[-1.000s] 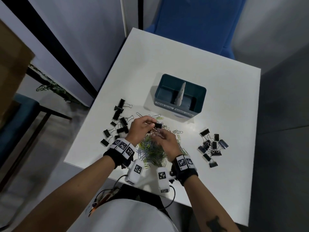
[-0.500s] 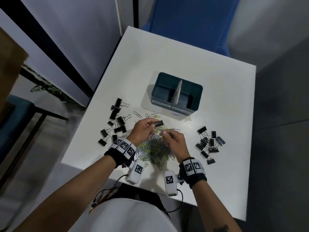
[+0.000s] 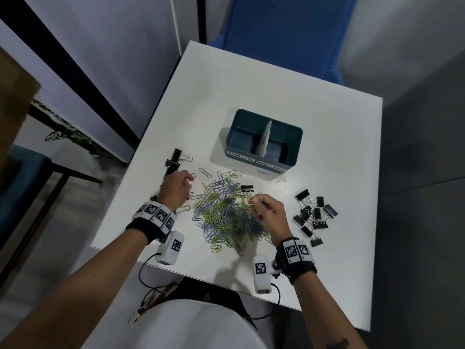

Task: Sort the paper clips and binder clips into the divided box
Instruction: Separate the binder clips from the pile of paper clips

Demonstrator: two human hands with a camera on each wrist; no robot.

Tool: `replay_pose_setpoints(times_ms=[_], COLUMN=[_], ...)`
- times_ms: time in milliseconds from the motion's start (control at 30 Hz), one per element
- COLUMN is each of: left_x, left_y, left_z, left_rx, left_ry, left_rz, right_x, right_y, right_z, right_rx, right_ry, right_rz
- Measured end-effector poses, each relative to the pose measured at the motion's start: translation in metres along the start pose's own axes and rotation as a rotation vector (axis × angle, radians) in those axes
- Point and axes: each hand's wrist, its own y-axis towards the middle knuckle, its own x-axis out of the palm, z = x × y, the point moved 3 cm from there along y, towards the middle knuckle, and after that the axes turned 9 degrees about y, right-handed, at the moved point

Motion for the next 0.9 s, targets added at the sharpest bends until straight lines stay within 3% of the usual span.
replay_pose_setpoints(times_ms=[233, 333, 400, 567, 700, 800, 900], left_x=[-0.010, -0.010, -0.009, 0.007, 0.012, 0.012, 0.015], left_y=[0.013, 0.007, -0.006, -0.044, -0.047, -0.049, -0.051], left_z=[-0.039, -0.027, -0.001, 0.081, 0.105, 0.107, 0.104], left_rx=[-0.009, 0.086, 0.228, 0.607, 0.727, 0.714, 0.615], left_ry=[0.117, 0.316, 0.364, 0.090, -0.016, -0.109, -0.227], left_rz=[-0.062, 0.000, 0.020, -0.380, -0.294, -0.228, -0.249], right_x=[-0.002, 0.000, 0.002, 0.013, 0.015, 0.011, 0.012], right_y=[-0.002, -0.003, -0.005, -0.012, -0.015, -0.015, -0.016], right_z=[0.007, 0.006, 0.003, -0.013, -0.024, -0.028, -0.032], right_rx=[0.043, 0.049, 0.054, 0.012, -0.027, -0.036, -0.035], right_ry=[-0.031, -0.043, -0.044, 0.014, 0.097, 0.128, 0.137], right_rz=[0.007, -0.010, -0.033, -0.146, -0.146, -0.103, -0.091])
